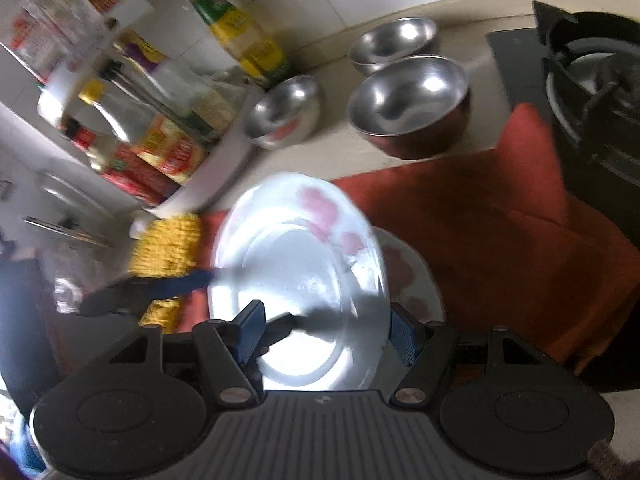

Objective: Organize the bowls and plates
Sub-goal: 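Lower the held plate onto the stack and open both grippers, then raise both grippers up and away from the plate stack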

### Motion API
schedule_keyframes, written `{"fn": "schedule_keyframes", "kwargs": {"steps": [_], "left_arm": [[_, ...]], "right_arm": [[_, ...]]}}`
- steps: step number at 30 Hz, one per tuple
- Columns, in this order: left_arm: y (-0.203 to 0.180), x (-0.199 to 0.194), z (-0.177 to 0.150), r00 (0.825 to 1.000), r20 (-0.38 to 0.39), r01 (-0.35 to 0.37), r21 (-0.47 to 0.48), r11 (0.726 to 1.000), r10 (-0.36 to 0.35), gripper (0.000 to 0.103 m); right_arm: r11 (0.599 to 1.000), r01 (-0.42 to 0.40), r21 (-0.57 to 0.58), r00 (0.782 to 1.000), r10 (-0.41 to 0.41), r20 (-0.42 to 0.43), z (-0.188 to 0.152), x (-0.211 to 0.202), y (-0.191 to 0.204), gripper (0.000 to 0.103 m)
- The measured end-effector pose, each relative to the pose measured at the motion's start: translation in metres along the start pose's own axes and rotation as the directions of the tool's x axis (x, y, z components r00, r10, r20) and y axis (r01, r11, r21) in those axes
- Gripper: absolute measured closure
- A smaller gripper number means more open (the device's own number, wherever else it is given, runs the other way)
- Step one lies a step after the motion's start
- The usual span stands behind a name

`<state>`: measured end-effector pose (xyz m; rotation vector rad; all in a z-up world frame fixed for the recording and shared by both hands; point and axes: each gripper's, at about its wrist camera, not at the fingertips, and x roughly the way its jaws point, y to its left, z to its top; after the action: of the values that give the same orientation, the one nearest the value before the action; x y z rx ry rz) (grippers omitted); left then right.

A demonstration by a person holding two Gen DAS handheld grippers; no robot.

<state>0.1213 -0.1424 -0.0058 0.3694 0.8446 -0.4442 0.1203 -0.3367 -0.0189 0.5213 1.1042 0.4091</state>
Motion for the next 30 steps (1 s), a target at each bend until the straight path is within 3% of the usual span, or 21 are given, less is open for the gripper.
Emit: {"fn": "schedule_keyframes", "kwargs": {"steps": [2, 4, 6, 9, 13, 17, 24, 30], "left_arm": [[-0.003, 0.004, -0.002, 1.000, -0.013, -0.026, 0.013, 1.000, 0.027, 0.003], [0.012, 0.006, -0.005, 0.999, -0.034, 0.033, -0.071, 0.997, -0.036, 0.005], [0.029, 0.004, -0.009, 0.999, -0.038, 0.016, -0.137, 0.990, -0.021, 0.005], [0.044, 0.008, -0.012, 0.997, -0.067, -0.037, -0.151, 0.988, 0.027, 0.005], [0.049, 0.010, -0.007, 0.997, -0.064, -0.043, -0.145, 0.989, 0.034, 0.004], [0.052, 0.013, 0.001, 0.998, -0.051, -0.039, -0.135, 0.990, 0.032, 0.004], [0.059, 0.017, 0.013, 0.998, -0.020, -0.068, -0.149, 0.987, 0.066, 0.002], [0.061, 0.018, 0.017, 0.995, -0.020, -0.101, -0.170, 0.980, 0.099, 0.001]], "right_arm": [[1.000, 0.027, -0.016, 1.000, -0.027, -0.014, -0.001, 0.002, 0.001, 0.043], [0.998, 0.064, -0.003, 0.998, -0.064, -0.005, -0.001, 0.000, -0.009, 0.043], [0.993, 0.120, 0.009, 0.992, -0.120, 0.034, 0.000, -0.007, -0.023, 0.043], [0.992, 0.112, 0.058, 0.992, -0.115, 0.057, 0.002, -0.017, -0.038, 0.043], [0.992, 0.111, 0.058, 0.991, -0.115, 0.070, 0.010, -0.014, -0.041, 0.043], [0.994, 0.099, 0.040, 0.992, -0.102, 0.071, 0.018, -0.006, -0.028, 0.043], [0.987, 0.127, -0.097, 0.981, -0.111, 0.160, 0.032, -0.010, 0.014, 0.043], [0.982, 0.124, -0.142, 0.982, -0.101, 0.159, 0.037, -0.005, 0.025, 0.043]]}}
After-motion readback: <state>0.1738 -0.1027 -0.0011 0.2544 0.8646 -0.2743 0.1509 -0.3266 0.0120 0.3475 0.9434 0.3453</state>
